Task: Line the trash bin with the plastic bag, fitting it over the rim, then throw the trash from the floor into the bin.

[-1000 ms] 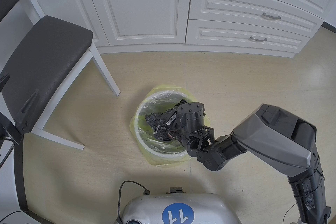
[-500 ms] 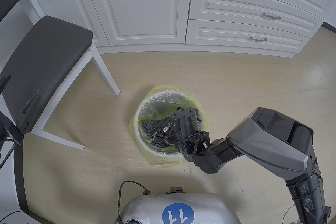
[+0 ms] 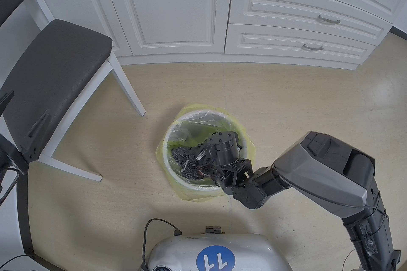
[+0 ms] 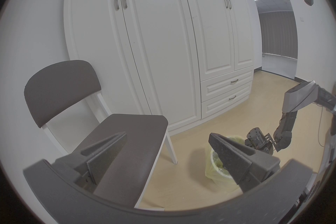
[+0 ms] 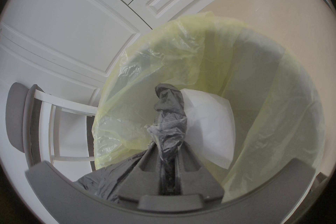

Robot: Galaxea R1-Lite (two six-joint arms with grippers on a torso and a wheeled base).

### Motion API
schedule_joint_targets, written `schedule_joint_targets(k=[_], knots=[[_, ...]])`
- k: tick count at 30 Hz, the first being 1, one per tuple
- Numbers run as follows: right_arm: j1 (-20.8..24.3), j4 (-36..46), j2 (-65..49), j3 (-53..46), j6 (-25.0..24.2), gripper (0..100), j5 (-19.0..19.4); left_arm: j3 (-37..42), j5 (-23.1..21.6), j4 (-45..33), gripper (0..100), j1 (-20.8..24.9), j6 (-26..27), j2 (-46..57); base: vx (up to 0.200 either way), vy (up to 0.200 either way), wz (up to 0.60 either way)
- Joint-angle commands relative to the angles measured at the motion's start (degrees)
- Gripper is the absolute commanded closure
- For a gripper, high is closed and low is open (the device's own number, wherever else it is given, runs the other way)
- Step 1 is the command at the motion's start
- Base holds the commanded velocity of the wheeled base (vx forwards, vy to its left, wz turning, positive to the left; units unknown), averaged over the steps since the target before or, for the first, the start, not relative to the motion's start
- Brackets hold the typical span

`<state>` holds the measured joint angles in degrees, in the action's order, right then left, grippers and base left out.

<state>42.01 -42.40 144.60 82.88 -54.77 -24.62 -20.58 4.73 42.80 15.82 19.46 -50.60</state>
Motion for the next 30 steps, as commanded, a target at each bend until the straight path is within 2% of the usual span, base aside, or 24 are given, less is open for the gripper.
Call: schedule_joint_targets(k=[1, 30], knots=[[-0.4, 0.0, 1.0, 1.0, -0.1, 100, 0.0, 0.0, 0.0, 0.0, 0, 0.0, 0.0, -0.3, 0.0, 0.0, 0.0], [-2.3, 2.2, 1.3, 2.2, -2.2, 100, 0.5, 0.2, 0.0, 0.2, 0, 0.0, 0.1, -0.2, 0.0, 0.0, 0.0]])
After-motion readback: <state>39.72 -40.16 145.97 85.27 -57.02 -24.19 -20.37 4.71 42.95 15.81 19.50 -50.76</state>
